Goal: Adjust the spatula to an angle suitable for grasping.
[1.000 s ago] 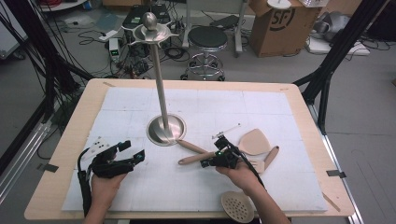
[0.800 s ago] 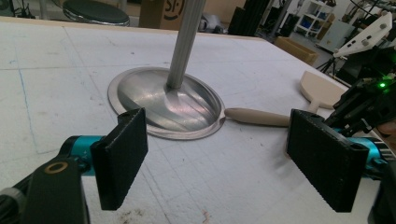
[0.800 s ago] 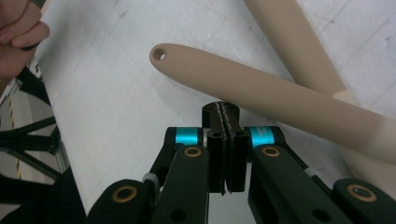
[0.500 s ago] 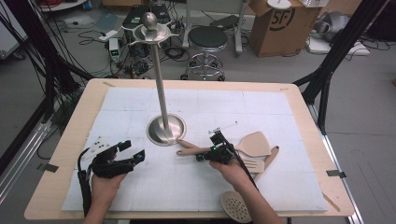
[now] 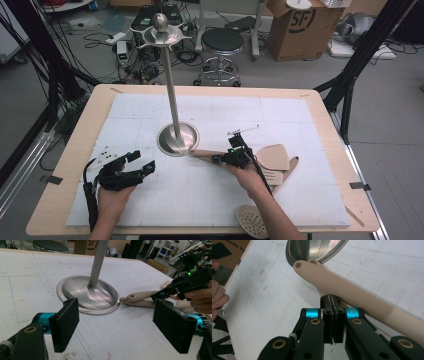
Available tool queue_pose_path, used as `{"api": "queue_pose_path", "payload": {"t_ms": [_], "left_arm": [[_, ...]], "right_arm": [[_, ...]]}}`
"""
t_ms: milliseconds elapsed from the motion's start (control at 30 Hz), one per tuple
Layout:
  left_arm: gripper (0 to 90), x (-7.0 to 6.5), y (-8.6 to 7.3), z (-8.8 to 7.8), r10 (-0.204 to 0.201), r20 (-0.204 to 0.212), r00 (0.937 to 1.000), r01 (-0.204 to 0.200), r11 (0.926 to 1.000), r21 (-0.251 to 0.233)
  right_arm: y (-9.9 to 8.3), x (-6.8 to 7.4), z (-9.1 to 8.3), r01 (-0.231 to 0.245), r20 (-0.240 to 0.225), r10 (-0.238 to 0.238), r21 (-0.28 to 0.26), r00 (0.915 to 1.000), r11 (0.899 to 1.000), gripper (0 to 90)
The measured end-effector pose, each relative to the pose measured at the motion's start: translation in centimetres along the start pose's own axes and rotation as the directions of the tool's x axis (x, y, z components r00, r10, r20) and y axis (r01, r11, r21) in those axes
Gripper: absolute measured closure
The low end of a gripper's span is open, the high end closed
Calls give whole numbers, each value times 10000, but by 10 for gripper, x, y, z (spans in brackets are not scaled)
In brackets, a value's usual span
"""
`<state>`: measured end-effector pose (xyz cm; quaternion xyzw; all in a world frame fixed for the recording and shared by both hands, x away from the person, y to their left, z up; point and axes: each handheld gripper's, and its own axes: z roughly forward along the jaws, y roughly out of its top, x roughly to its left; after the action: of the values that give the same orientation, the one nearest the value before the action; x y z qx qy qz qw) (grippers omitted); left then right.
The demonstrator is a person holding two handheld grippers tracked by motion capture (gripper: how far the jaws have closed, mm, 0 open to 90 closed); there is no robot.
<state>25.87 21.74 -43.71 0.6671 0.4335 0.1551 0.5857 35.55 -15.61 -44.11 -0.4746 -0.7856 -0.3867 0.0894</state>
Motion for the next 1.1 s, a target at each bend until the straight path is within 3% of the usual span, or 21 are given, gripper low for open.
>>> {"api": "queue_pose_path", "payload": {"t_ms": [167, 200, 300, 433, 533, 567, 633, 900, 1100], "left_arm": [[219, 1, 0, -1, -49, -35, 10000, 49, 10000, -18], [219, 1, 0, -1, -57, -41, 10000, 57, 10000, -19], [219, 0, 0, -1, -24, -20, 10000, 24, 10000, -4], [219, -1, 0, -1, 11, -15, 10000, -11, 10000, -5], [219, -1, 0, -1, 0, -49, 10000, 0, 10000, -5], [219, -1, 0, 0, -25, -44, 10000, 25, 10000, -23], [219, -1, 0, -1, -17, -53, 10000, 17, 10000, 34], [219, 0, -1, -1, -32, -119, 9999, 33, 10000, 71], [219, 1, -2, 1, -14, -119, 9999, 16, 9999, 147]], "right_arm": [[-1, 2, -14, 199, -56, -200, -218, 9998, 9996, 900], [-2, 1, -26, 184, -28, -185, -433, 9998, 9989, 892], [-3, -11, -50, -59, 39, 63, -838, 10000, 9965, 839], [-5, -31, -75, -724, -145, 711, -1328, 9974, 9885, 739], [-6, -44, -87, -741, -34, 744, -1499, 9972, 9859, 666], [-6, -48, -89, -797, -43, 799, -1448, 9968, 9862, 622], [-6, -49, -91, -774, 30, 786, -1400, 9969, 9871, 623], [-1, -59, -101, -87, 400, 112, -625, 9991, 9980, 585], [1, -65, -105, -26, 212, 38, -569, 9998, 9984, 563]]}}
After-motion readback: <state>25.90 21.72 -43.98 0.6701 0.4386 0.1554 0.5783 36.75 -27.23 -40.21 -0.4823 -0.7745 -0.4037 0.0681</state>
